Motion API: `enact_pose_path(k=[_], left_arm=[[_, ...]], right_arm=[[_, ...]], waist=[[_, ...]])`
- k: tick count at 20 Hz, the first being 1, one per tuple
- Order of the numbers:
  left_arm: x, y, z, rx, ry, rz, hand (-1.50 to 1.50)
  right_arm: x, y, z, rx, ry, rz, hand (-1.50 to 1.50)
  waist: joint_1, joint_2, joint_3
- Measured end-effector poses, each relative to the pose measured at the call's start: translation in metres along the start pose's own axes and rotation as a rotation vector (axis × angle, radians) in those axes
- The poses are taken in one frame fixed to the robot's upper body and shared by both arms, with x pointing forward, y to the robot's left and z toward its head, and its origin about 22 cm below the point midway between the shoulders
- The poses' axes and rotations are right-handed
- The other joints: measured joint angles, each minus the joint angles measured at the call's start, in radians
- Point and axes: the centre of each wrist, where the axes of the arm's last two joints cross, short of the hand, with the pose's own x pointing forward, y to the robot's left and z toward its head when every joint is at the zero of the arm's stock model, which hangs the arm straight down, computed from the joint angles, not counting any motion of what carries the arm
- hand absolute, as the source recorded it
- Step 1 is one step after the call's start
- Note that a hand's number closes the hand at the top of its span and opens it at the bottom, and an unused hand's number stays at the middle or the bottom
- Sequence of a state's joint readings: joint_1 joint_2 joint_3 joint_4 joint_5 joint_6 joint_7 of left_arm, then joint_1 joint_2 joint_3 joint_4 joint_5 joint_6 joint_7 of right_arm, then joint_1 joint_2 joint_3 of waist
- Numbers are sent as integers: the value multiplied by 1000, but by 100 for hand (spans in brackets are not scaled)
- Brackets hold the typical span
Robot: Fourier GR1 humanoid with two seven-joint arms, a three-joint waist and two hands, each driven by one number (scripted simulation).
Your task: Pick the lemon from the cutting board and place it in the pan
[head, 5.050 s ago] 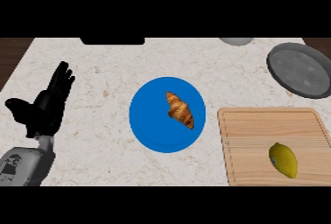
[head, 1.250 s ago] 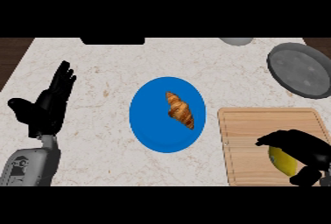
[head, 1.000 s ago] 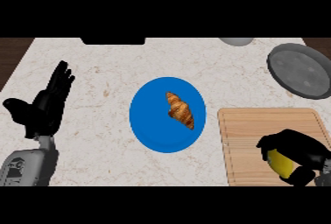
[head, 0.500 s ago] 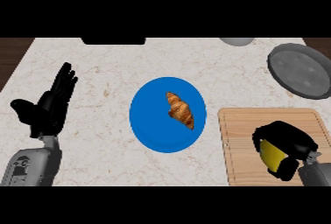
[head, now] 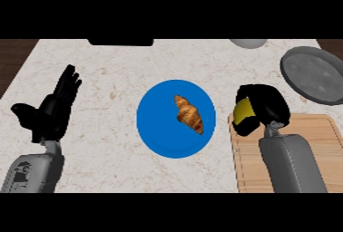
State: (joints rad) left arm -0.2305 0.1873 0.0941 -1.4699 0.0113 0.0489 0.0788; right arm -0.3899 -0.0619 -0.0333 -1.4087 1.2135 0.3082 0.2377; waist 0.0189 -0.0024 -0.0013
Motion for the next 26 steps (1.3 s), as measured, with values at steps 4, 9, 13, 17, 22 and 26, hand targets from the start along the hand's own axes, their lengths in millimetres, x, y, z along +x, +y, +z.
enact_pose_path(k=[4,9,13,17,22,26], left_arm=[[0,-2,0,5,-5,-3,0],[-1,4,0,12,2,-7,0],[3,0,-1,13,-1,-2,0],[4,0,-5,17,0,2,0],[-1,-4,1,10,-8,-2,0],[4,-5,-4,-3,-17,-1,0]], right_arm=[[36,-34,-5,-194,55,-60,150],[41,-68,-12,-368,121,-131,150],[25,-93,-25,-451,159,-239,150],[-14,-109,-37,-522,187,-372,150],[-81,-117,-52,-565,256,-390,150],[-138,-128,-56,-603,305,-361,150]], waist=[[-4,1,0],[-10,2,1],[-10,4,1],[-10,6,2],[-4,9,2],[7,15,3]])
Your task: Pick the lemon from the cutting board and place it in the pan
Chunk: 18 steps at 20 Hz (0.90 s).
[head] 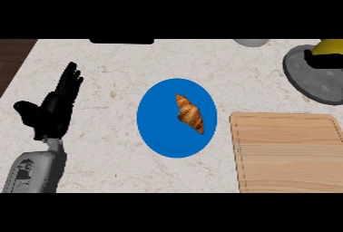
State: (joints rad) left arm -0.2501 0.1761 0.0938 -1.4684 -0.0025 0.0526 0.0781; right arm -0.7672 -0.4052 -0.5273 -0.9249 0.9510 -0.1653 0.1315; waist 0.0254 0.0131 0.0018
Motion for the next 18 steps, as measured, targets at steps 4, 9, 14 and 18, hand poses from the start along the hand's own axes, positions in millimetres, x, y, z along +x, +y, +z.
enact_pose_path(k=[4,9,14,18], left_arm=[[4,-6,-3,-15,-9,2,0],[5,-11,-5,-27,-26,10,0],[7,-11,-6,-43,-37,11,0],[9,-15,-7,-57,-38,13,0]], right_arm=[[-43,-10,-12,-56,18,103,150],[-78,-22,-20,-111,56,156,150],[-108,-24,-16,-126,93,160,150],[-119,-22,-13,-90,136,93,-150]], waist=[[14,7,1],[38,19,3],[53,26,6],[62,31,9]])
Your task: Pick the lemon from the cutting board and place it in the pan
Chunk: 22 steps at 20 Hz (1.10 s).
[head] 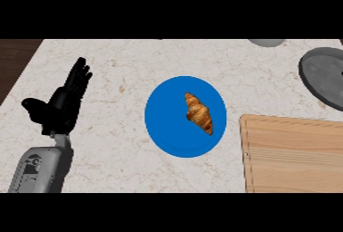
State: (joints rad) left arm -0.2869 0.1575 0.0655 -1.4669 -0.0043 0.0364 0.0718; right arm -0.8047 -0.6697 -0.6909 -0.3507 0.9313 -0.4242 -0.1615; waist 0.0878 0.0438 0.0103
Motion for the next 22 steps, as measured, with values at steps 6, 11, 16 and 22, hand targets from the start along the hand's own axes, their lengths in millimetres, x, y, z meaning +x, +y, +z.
enact_pose_path(k=[6,11,16,22], left_arm=[[1,-1,-2,-4,-3,7,0],[2,1,-2,-2,-4,1,0],[0,2,-3,18,5,-1,0],[-5,5,0,41,21,-2,0]], right_arm=[[-11,13,7,217,83,-156,-150],[-24,12,11,244,58,-225,-150],[-27,9,10,139,12,-379,-150],[-56,4,20,116,-7,-591,-150]], waist=[[5,4,2],[2,2,2],[-14,-5,1],[-45,-20,-3]])
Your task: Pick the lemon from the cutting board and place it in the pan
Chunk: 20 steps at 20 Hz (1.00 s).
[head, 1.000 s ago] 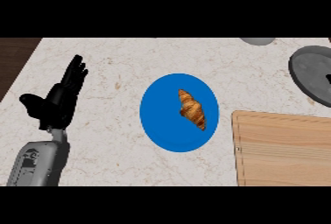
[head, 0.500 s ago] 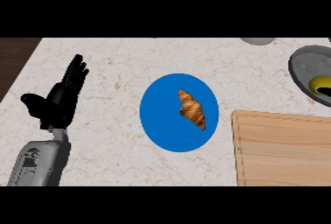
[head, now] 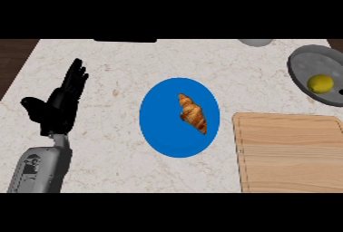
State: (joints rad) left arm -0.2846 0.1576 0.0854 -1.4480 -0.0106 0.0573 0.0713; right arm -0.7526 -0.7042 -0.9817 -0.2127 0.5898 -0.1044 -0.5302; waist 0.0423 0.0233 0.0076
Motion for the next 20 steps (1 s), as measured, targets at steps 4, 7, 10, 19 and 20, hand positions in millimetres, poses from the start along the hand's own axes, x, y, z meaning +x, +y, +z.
enact_pose_path(k=[4,7,10,19,20], left_arm=[[-9,6,7,16,16,-1,0],[-11,12,11,28,26,-8,0],[-12,17,15,32,37,-13,0],[-11,22,19,57,44,-13,0],[-11,23,21,56,43,-13,0]], right_arm=[[-16,-26,9,54,-25,-115,-150],[-30,-51,19,90,-47,-165,-150],[-35,-67,25,112,-71,-187,-150],[-51,-91,50,165,-72,-177,-150],[-49,-90,51,166,-68,-166,-150]], waist=[[-19,-11,-3],[-30,-16,-4],[-41,-23,-7],[-61,-31,-10],[-59,-31,-10]])
